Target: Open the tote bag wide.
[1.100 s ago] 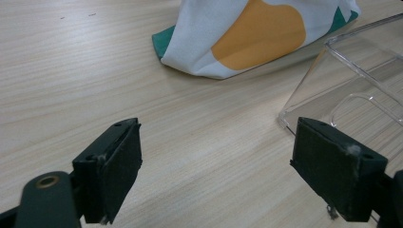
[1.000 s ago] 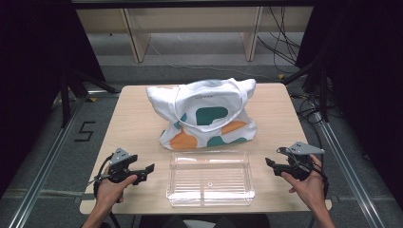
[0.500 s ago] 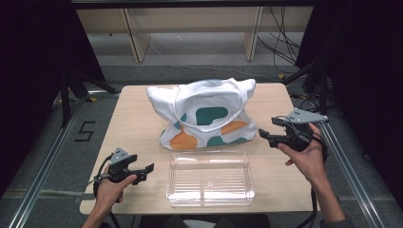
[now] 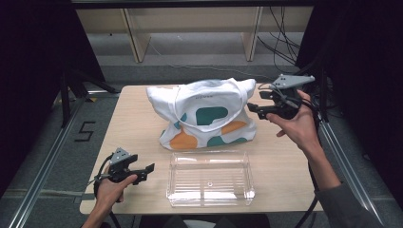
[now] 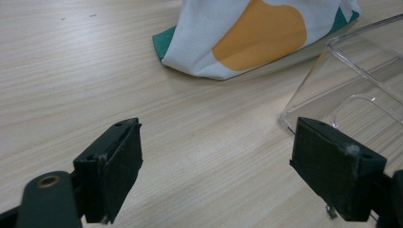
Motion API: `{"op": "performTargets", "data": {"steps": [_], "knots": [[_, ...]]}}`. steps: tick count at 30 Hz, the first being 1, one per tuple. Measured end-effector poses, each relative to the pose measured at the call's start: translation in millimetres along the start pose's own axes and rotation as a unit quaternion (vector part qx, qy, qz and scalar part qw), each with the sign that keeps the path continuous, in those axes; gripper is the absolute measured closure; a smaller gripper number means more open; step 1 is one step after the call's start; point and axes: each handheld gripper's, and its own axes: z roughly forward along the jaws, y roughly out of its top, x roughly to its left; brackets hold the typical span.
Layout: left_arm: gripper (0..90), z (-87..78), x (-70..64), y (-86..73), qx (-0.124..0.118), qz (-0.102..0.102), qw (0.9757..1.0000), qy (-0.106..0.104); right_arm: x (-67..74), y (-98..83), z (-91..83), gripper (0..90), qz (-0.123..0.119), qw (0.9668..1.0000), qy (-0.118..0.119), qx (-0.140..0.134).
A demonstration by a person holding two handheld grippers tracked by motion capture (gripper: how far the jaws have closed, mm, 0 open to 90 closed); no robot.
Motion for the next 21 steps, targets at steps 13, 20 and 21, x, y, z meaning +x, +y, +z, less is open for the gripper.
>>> {"op": "performTargets", "data": {"steps": [13,20,21], "knots": [[16.6,0.3,-0.9,0.3,-0.002,-0.001,1.0000,-0.002,-13.7,58.0,41.6,41.3,0.001,0.9985,-0.011,0.054],[16.6,-0.3,-0.8,0.5,-0.002,0.000,1.0000,-0.003,-19.7,69.2,72.7,41.9,0.006,0.9959,-0.016,0.089],[16.5,-0.1,-0.8,0.5,-0.002,-0.003,1.0000,-0.003,-21.8,69.9,79.7,42.3,0.014,0.9956,-0.014,0.092]]}}
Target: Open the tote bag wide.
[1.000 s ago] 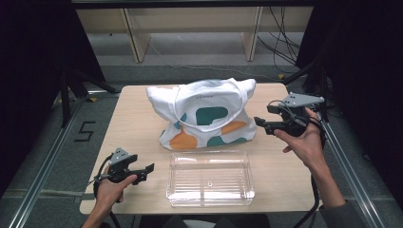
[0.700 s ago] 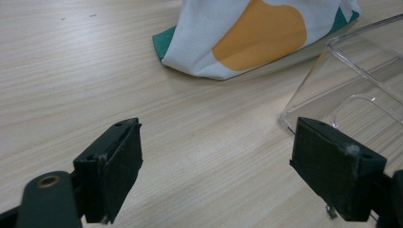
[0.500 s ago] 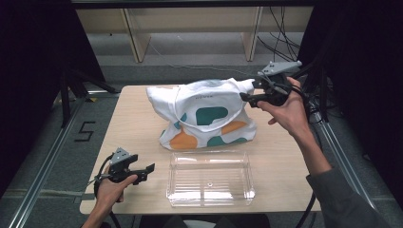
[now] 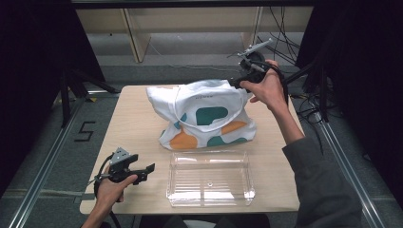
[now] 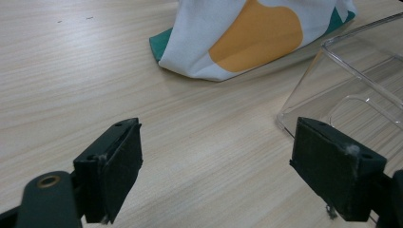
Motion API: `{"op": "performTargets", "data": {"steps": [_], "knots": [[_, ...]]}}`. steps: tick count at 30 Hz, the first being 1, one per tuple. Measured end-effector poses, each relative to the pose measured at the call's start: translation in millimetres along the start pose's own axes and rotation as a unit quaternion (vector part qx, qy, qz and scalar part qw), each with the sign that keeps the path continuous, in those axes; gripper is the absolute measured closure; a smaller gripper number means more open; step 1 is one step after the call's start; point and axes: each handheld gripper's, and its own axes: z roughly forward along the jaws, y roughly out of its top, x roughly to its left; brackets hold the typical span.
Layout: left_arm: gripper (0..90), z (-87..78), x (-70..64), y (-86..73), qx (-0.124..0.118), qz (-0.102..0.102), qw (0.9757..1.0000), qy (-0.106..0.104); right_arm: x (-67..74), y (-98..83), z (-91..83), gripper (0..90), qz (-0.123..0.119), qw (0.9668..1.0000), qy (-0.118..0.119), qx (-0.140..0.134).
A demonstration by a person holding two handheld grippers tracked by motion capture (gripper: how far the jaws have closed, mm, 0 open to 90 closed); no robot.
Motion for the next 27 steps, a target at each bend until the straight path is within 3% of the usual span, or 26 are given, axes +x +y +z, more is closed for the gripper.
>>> {"op": "performTargets", "data": {"steps": [6,9,10,13,15,18,23,26,27], "knots": [[16.6,0.6,-0.2,0.2,0.000,0.003,1.0000,-0.002,-2.8,1.9,13.9,43.9,0.003,0.9999,0.001,0.016],[16.5,0.4,-0.2,0.3,0.000,0.003,1.0000,-0.002,-3.6,2.0,20.5,45.0,0.012,0.9997,0.006,0.020],[16.5,0.2,-0.4,0.4,0.000,0.003,1.0000,-0.001,-4.4,1.6,22.4,45.7,0.031,0.9992,0.009,0.022],[16.5,0.2,-0.2,0.3,0.000,0.002,1.0000,-0.001,-5.5,0.7,24.8,48.9,0.032,0.9990,0.016,0.026],[16.5,0.5,0.1,0.4,0.000,0.003,1.0000,-0.001,-5.7,0.9,24.3,60.1,0.019,0.9996,0.015,0.017],[16.5,1.0,-0.4,0.4,0.000,0.002,1.0000,-0.004,-2.6,0.8,24.3,66.0,0.025,0.9994,0.016,0.020],[16.5,0.9,-0.7,0.5,-0.002,0.000,1.0000,-0.003,-2.2,2.4,18.9,86.0,-0.017,0.9998,0.001,0.009],[16.5,0.9,-0.4,0.6,0.000,0.003,1.0000,-0.003,-3.5,6.1,10.2,87.4,-0.038,0.9993,0.004,0.000],[16.5,1.2,-0.7,0.6,0.000,-0.001,1.0000,-0.004,-2.2,7.3,5.9,87.5,-0.033,0.9994,0.008,-0.003]]}}
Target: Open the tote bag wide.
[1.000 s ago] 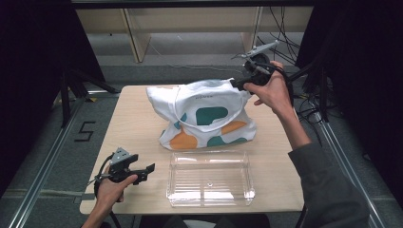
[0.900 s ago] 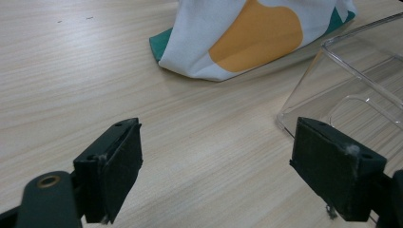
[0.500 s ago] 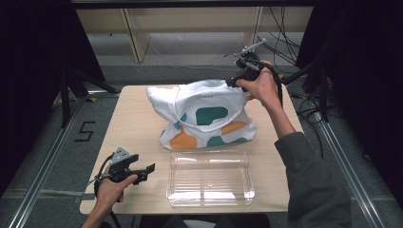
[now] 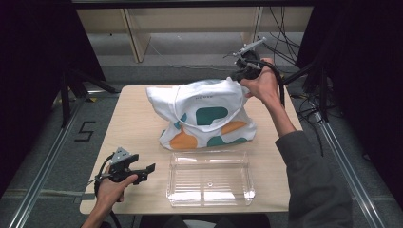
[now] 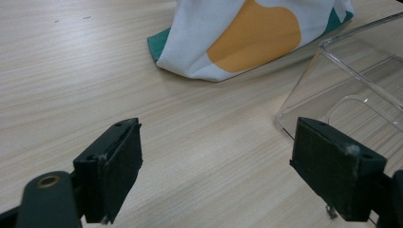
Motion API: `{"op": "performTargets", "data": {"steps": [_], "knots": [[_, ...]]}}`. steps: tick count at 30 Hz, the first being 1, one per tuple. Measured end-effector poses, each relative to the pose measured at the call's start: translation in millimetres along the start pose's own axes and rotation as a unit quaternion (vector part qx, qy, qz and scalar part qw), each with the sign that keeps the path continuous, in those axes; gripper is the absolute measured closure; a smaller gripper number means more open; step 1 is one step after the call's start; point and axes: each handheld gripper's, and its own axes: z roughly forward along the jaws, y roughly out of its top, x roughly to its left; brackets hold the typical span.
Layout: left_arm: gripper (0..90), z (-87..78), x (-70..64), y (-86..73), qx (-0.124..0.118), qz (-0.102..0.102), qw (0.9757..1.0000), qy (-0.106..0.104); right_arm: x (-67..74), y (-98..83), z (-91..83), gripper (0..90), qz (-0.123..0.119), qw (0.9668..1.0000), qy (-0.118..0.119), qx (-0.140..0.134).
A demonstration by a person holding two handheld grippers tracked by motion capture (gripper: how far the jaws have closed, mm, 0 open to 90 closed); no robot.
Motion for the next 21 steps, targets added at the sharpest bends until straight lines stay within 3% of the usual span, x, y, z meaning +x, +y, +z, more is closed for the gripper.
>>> {"op": "performTargets", "data": {"steps": [4,6,7,9,13,21], "knots": [[16.5,0.1,-0.5,-0.1,-0.001,-0.002,1.0000,0.003,1.7,8.2,-19.3,87.9,-0.030,0.9990,-0.002,-0.032],[16.6,-0.5,0.0,0.5,-0.002,0.003,1.0000,0.002,5.2,11.1,-31.1,88.0,-0.032,0.9983,0.008,-0.047],[17.1,-0.4,-0.2,0.4,-0.003,0.001,1.0000,0.001,8.7,12.7,-43.3,88.1,-0.051,0.9972,0.011,-0.053],[18.6,-0.2,0.8,0.2,-0.005,0.002,1.0000,0.001,13.7,11.0,-51.9,88.2,-0.062,0.9964,0.016,-0.055],[19.0,-0.7,0.3,0.7,-0.005,0.001,1.0000,-0.002,19.5,5.2,-58.8,88.2,-0.073,0.9953,0.012,-0.063],[21.4,-0.8,0.5,1.6,-0.004,0.001,1.0000,-0.003,27.7,-13.5,-70.2,89.1,-0.095,0.9916,0.029,-0.082]]}}
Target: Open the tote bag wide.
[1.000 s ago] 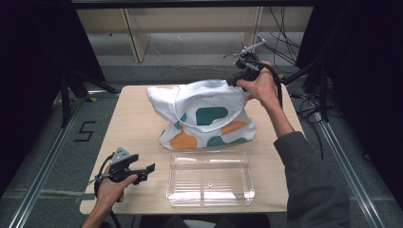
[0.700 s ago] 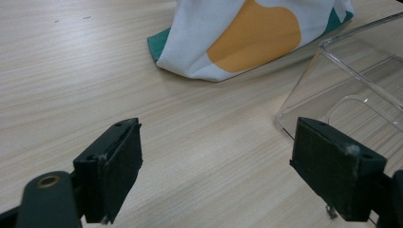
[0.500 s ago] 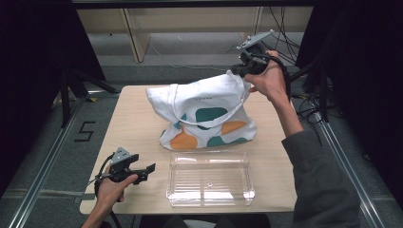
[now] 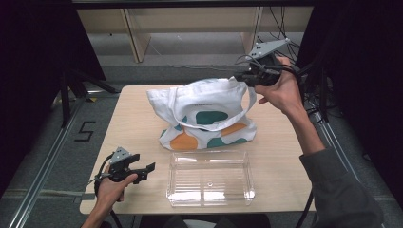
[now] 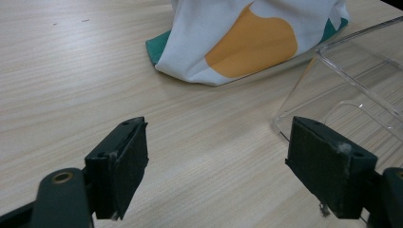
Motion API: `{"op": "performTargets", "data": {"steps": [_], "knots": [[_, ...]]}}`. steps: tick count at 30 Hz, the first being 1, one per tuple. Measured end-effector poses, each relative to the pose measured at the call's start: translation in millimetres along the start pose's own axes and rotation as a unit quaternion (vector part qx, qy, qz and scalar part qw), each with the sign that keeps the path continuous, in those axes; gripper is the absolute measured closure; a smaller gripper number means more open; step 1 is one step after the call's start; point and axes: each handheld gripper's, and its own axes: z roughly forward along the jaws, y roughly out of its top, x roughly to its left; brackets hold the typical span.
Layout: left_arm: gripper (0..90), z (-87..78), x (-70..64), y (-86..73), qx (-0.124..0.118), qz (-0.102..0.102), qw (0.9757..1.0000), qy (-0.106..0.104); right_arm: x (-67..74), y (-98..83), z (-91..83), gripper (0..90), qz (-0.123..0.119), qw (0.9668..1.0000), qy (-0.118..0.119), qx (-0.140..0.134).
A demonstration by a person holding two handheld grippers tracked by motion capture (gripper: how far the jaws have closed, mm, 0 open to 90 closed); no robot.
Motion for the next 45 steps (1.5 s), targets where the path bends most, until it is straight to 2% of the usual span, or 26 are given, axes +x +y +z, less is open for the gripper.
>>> {"op": "performTargets", "data": {"steps": [2,4,6,7,9,10,12,13,15,17,18,20,21,22,24,26,27,28,31,35,36,38,39,40,43,45], "knots": [[22.0,0.1,-0.3,-0.2,0.001,0.001,1.0000,-0.002,4.2,-11.1,2.7,89.2,-0.005,0.9999,0.001,0.014],[22.0,0.0,0.1,0.0,0.000,0.002,1.0000,-0.001,3.7,-14.9,4.0,89.2,-0.010,0.9998,0.003,0.015],[22.0,0.0,0.6,0.0,-0.002,-0.002,1.0000,-0.001,7.2,-23.0,6.0,89.2,0.003,0.9999,0.006,0.015],[22.1,-0.1,0.9,-0.2,-0.001,-0.005,1.0000,0.000,6.9,-25.8,6.7,89.2,-0.006,0.9998,0.012,0.014],[22.0,0.3,2.0,0.0,-0.001,-0.002,1.0000,0.000,9.7,-31.5,6.3,89.2,0.001,0.9998,0.016,0.014],[22.1,1.0,1.9,-0.2,-0.001,-0.009,1.0000,0.000,10.8,-34.5,7.2,89.2,0.003,0.9997,0.020,0.013],[22.2,0.9,1.8,0.0,0.000,-0.009,1.0000,-0.001,13.9,-40.6,9.5,89.2,0.002,0.9994,0.026,0.022],[22.3,0.6,1.8,0.3,-0.001,-0.006,1.0000,-0.001,14.9,-43.7,11.8,89.2,-0.006,0.9993,0.028,0.026],[22.6,-0.3,1.9,0.7,-0.003,-0.004,1.0000,-0.002,18.0,-51.3,15.7,89.2,0.006,0.9986,0.038,0.038],[22.7,-0.8,2.2,1.1,-0.006,-0.006,1.0000,-0.003,19.0,-59.4,21.8,89.2,-0.002,0.9986,0.037,0.037],[23.4,-0.6,2.3,1.5,-0.007,-0.011,0.9999,-0.006,20.7,-66.1,25.2,89.2,0.008,0.9982,0.041,0.043],[23.6,-1.3,3.6,3.7,-0.012,-0.011,0.9998,-0.007,19.1,-69.0,27.2,89.2,0.005,0.9979,0.047,0.044],[23.8,-1.4,3.7,4.6,-0.015,-0.014,0.9998,-0.006,19.8,-72.5,29.4,89.2,0.016,0.9978,0.046,0.045],[24.3,-1.9,3.6,5.7,-0.016,-0.015,0.9997,-0.007,19.3,-75.9,32.4,89.2,0.016,0.9978,0.045,0.046],[26.1,-3.4,4.5,8.1,-0.019,-0.008,0.9997,-0.010,20.3,-83.2,39.8,89.2,0.019,0.9971,0.052,0.053],[27.8,-5.2,4.6,10.6,-0.025,-0.010,0.9995,-0.013,23.2,-90.6,47.7,89.2,0.030,0.9965,0.057,0.054],[29.4,-5.9,5.0,11.9,-0.031,-0.011,0.9993,-0.018,24.6,-95.8,54.3,89.2,0.031,0.9955,0.063,0.063],[29.4,-7.5,5.7,13.7,-0.033,-0.007,0.9993,-0.019,24.6,-95.8,54.3,89.2,0.031,0.9955,0.063,0.063],[29.5,-11.0,7.5,17.8,-0.045,-0.014,0.9987,-0.018,28.1,-106.2,67.3,89.2,0.032,0.9948,0.075,0.062],[29.5,-15.7,11.8,21.9,-0.054,-0.018,0.9983,-0.015,32.2,-115.1,74.4,89.2,0.039,0.9938,0.080,0.066],[30.2,-16.5,12.8,23.3,-0.056,-0.021,0.9981,-0.014,33.8,-121.7,78.1,89.2,0.040,0.9927,0.087,0.073],[30.3,-18.0,14.2,27.6,-0.063,-0.022,0.9977,-0.013,34.7,-124.9,80.5,89.2,0.035,0.9931,0.087,0.070],[30.3,-19.0,15.1,30.7,-0.067,-0.019,0.9975,-0.012,37.3,-127.7,81.1,89.2,0.047,0.9913,0.092,0.081],[30.8,-20.0,15.6,34.5,-0.069,-0.019,0.9973,-0.014,38.8,-130.9,82.9,89.2,0.046,0.9906,0.096,0.085],[32.7,-21.9,15.2,49.8,-0.086,-0.016,0.9959,-0.023,40.2,-140.8,88.8,89.2,0.050,0.9892,0.104,0.091],[34.4,-23.1,14.0,62.5,-0.095,-0.009,0.9951,-0.025,44.2,-151.0,97.6,89.2,0.062,0.9874,0.111,0.094]]}}
